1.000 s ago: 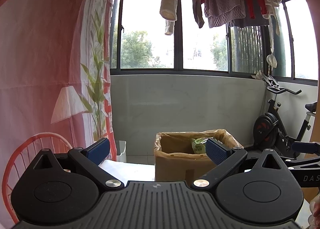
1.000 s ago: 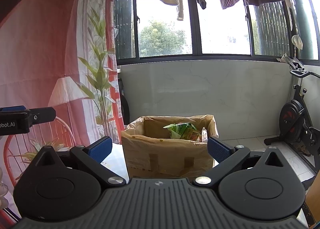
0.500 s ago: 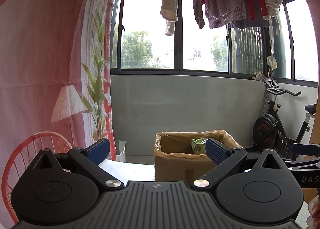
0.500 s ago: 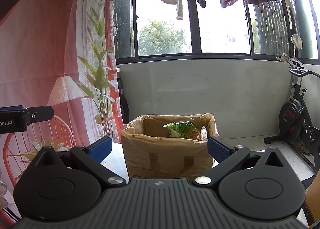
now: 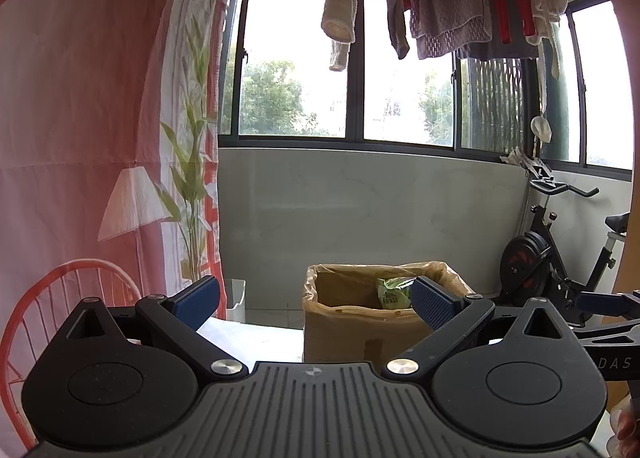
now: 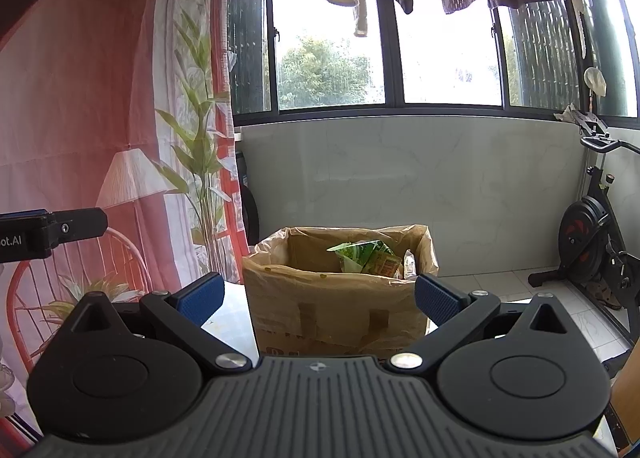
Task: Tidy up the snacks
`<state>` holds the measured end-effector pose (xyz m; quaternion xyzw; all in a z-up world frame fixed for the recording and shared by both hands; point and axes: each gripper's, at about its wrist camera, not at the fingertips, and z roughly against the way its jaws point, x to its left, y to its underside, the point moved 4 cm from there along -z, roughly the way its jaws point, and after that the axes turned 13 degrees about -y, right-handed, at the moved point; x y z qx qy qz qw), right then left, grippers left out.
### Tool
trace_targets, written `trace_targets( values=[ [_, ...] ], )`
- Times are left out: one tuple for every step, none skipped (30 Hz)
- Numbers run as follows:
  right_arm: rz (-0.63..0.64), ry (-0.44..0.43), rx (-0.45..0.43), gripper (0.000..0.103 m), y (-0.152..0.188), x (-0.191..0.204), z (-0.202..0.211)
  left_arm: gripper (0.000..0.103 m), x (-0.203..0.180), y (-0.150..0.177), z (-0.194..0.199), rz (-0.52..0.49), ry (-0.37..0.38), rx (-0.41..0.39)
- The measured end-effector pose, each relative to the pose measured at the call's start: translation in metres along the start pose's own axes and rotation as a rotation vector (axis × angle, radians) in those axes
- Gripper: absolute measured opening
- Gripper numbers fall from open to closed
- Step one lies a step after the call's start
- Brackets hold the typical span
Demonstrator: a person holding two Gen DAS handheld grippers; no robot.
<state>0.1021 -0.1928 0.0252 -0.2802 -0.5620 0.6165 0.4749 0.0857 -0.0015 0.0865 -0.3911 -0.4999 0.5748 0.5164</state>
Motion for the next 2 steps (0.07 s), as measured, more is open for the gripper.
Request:
trace_targets(
  values=[
    [0.0,-0.002,0.0,0.103,0.0003,0.0,0.0,0.103,0.0002,0.0002,-0.0007,0.0,-0.002,0.002],
    [0.001,-0.003,0.0,0.103,0.0003,0.0001,-0.0003,0.103,0.0003,0.0003,-0.0011,0.0,-0.004,0.004]
  ],
)
